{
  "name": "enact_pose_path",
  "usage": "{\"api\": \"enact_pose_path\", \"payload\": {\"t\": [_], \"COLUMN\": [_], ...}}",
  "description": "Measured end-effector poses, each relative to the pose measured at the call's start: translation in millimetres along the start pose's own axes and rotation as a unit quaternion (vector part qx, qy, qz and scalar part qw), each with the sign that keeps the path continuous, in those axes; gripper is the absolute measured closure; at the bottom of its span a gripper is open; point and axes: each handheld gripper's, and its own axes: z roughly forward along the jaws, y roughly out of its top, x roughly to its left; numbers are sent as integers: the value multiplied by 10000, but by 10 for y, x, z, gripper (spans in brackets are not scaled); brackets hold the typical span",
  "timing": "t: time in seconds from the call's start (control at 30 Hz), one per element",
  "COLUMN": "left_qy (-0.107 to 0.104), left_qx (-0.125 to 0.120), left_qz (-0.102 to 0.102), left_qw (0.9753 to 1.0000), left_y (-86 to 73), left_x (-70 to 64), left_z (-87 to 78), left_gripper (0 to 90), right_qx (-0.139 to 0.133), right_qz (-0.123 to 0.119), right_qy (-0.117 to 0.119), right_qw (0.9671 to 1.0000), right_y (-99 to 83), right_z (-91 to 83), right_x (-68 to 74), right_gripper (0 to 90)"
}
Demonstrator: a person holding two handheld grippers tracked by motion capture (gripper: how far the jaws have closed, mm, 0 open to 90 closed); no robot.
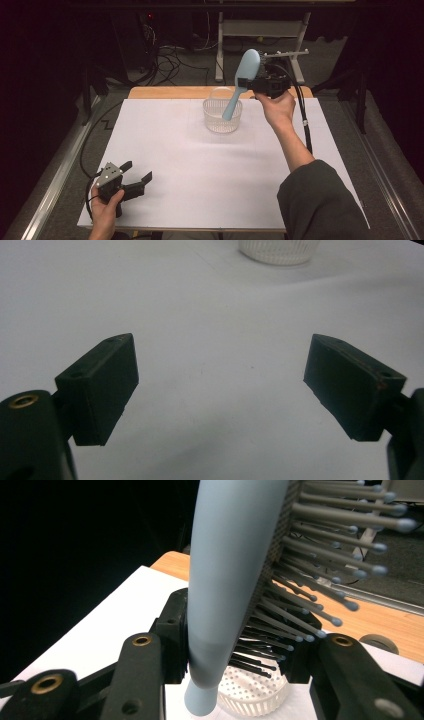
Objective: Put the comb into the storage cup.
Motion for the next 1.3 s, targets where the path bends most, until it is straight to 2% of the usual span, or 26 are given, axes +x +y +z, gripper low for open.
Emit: {"api": "enact_pose_path", "payload": {"t": [0.57,1.3], "left_qy": [-20,-48], "left_qx": [-9,-13], "left_qz": [-4,8], "left_qw": [10000,10000], "left_y": [1,2], "left_x": [-5,-16], "left_z": [1,3], "left_gripper": [152,152], "right_qx": [-36,-71], "right_qz": [9,-65], "right_qy": [-145,-390], "right_qw": [9999,9992], "right_y": [21,-25], "right_z": [145,479], "right_x": [9,48], "right_gripper": [568,564]}}
